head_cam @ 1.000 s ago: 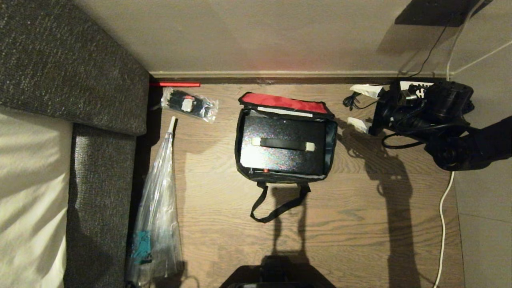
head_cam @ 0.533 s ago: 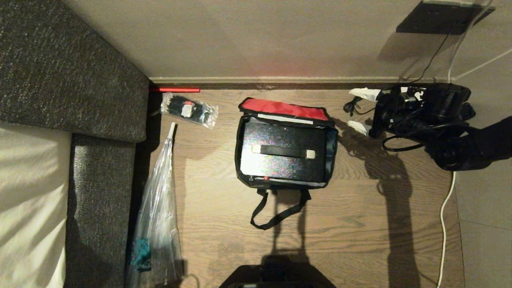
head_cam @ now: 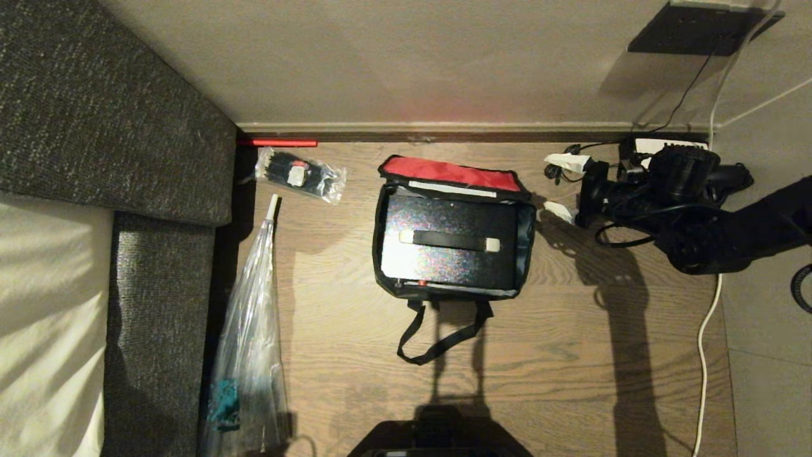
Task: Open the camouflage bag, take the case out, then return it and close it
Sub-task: Close the top of the storage box
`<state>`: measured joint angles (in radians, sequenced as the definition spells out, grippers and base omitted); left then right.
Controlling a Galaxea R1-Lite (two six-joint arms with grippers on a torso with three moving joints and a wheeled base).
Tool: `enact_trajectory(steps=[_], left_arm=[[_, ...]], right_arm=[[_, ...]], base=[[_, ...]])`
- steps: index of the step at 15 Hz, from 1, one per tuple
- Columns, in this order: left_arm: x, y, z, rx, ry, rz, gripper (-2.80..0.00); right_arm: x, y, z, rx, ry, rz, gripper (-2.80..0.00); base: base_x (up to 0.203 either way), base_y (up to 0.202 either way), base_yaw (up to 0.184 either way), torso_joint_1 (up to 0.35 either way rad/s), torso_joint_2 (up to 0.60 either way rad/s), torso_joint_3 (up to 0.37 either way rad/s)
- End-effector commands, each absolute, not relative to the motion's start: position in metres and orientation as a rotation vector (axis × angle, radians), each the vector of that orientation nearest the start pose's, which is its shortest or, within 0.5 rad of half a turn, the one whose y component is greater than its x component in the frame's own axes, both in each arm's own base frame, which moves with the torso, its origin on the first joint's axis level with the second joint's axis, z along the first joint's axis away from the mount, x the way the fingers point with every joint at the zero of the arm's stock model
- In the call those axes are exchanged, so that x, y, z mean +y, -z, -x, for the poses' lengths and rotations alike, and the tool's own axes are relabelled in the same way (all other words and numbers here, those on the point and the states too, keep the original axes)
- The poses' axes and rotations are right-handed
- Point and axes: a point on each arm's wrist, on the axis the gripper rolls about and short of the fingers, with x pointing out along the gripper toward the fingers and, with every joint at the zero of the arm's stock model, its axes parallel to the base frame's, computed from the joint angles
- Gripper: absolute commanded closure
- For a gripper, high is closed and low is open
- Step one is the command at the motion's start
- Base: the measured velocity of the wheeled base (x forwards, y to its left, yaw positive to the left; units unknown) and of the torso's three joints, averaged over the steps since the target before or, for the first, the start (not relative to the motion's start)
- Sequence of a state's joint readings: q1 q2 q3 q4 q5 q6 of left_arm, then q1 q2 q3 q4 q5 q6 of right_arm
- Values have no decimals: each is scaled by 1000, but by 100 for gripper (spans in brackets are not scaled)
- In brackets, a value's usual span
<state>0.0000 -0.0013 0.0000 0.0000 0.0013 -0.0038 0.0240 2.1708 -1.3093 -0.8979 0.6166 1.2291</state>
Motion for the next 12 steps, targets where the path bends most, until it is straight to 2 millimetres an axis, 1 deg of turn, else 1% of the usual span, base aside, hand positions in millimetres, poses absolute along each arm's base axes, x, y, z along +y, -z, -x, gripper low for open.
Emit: enact_trajectory(steps=[1, 3, 4, 5, 7, 9, 11, 12], left_arm=[[0, -75, 23, 0, -2, 5, 0], [0, -75, 23, 2, -2, 5, 0], [0, -75, 23, 2, -2, 5, 0], [0, -75, 23, 2, -2, 5, 0], [0, -75, 23, 0, -2, 5, 0], [0, -75, 23, 0, -2, 5, 0], [0, -75, 23, 0, -2, 5, 0], [0, -75, 23, 0, -2, 5, 0]], right_arm=[[24, -151, -453, 380, -571, -1185, -280], [24, -148, -463, 374, -575, -1185, -280], [23, -148, -473, 360, -583, -1188, -280], [23, -145, -484, 362, -581, -1201, -280], [22, -137, -492, 392, -557, -1234, -280], [22, -144, -511, 364, -573, -1241, -280], [21, -130, -527, 376, -565, -1255, -280], [21, -127, -529, 382, -562, -1260, -280]], base=[[0, 0, 0, 0, 0, 0], [0, 0, 0, 0, 0, 0], [0, 0, 0, 0, 0, 0], [0, 0, 0, 0, 0, 0], [0, 0, 0, 0, 0, 0], [0, 0, 0, 0, 0, 0], [0, 0, 0, 0, 0, 0], [0, 0, 0, 0, 0, 0]])
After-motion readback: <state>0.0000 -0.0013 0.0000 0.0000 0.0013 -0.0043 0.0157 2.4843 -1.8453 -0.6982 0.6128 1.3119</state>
